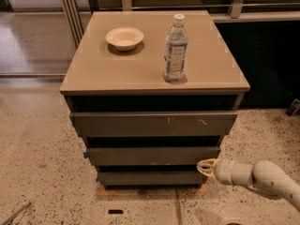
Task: Close middle drawer
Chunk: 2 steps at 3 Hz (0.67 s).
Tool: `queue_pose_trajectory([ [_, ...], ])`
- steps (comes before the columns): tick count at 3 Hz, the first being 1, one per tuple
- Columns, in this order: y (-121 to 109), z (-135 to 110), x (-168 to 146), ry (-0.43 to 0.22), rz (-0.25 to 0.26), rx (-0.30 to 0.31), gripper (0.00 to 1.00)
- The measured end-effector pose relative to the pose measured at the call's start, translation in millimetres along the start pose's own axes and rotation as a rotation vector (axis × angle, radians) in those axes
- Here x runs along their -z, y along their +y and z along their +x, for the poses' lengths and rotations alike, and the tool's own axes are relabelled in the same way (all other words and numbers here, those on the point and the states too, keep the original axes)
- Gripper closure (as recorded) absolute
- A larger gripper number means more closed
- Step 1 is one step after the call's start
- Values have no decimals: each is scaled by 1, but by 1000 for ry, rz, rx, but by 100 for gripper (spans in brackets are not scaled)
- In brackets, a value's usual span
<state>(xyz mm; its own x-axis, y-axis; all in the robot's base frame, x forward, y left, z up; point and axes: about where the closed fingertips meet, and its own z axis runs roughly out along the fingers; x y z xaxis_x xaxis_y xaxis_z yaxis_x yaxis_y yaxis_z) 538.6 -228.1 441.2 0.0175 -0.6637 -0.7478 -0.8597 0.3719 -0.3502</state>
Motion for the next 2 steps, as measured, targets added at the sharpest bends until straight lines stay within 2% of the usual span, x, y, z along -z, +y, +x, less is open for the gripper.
queue_pose_trajectory([
  [1,20,-6,2,-26,-75,0,100],
  [2,20,-6,2,-26,-75,0,100],
])
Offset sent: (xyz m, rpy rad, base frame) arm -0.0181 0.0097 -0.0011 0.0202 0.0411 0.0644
